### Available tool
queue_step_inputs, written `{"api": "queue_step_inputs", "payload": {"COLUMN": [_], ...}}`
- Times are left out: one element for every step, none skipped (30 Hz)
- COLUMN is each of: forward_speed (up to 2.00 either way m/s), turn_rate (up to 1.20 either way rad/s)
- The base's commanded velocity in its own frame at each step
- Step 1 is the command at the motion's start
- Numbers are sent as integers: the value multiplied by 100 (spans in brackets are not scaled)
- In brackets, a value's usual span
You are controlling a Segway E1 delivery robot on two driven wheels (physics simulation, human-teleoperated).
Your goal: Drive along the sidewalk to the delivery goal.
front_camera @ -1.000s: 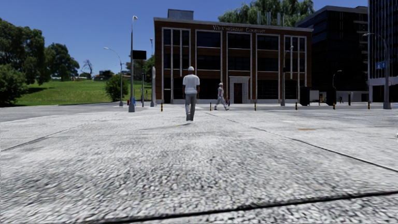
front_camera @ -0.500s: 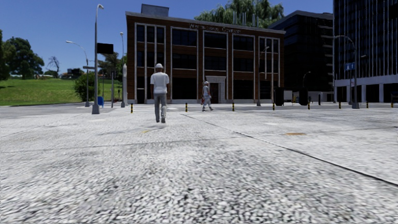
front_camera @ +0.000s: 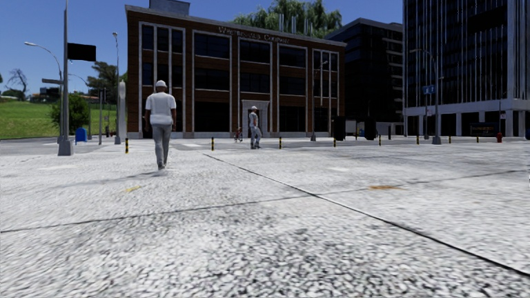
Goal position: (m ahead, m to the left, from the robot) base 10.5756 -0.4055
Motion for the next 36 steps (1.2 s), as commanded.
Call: {"api": "queue_step_inputs", "payload": {"forward_speed": [200, 200, 200, 200, 200, 200, 200, 200, 200, 200, 200, 200, 200, 200, 200, 200, 200, 200, 200, 200, 200, 200, 200, 200, 200, 200, 200, 200, 200, 200, 200, 200, 200, 200, 200, 200], "turn_rate": [-33, -26, 0, 0, 0, 0, 0, 0, 0, 0, 0, 0, 0, 0, 0, 0, 0, 0, 0, 0, 0, 0, 0, 0, 0, 0, 0, 0, 0, 0, 0, 0, 0, 0, 0, 0]}}
